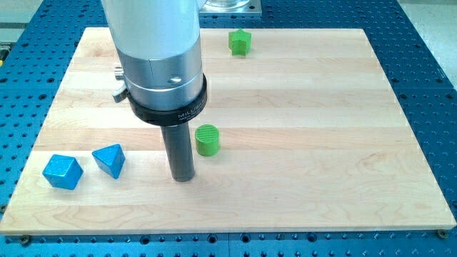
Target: Push the green circle diagonally below the green star
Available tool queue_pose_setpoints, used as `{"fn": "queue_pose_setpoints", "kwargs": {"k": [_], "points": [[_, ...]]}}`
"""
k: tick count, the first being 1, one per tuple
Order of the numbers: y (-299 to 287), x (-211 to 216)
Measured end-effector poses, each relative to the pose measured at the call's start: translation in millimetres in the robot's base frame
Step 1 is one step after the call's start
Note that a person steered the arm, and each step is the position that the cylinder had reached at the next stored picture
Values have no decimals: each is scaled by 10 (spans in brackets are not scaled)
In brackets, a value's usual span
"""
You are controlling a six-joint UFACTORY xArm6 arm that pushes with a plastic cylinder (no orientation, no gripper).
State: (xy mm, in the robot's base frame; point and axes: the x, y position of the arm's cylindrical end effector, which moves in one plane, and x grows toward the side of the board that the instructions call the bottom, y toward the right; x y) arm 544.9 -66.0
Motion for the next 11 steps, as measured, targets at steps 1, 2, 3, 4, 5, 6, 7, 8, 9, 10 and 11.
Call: {"fn": "queue_pose_setpoints", "kwargs": {"k": [1, 2, 3, 4, 5, 6, 7, 8, 9, 10, 11], "points": [[29, -217], [351, -668], [643, -1174], [582, -1181], [428, -981], [287, -880], [355, -594], [943, -740], [1030, -1156], [1071, -1541], [1237, -1660]]}}
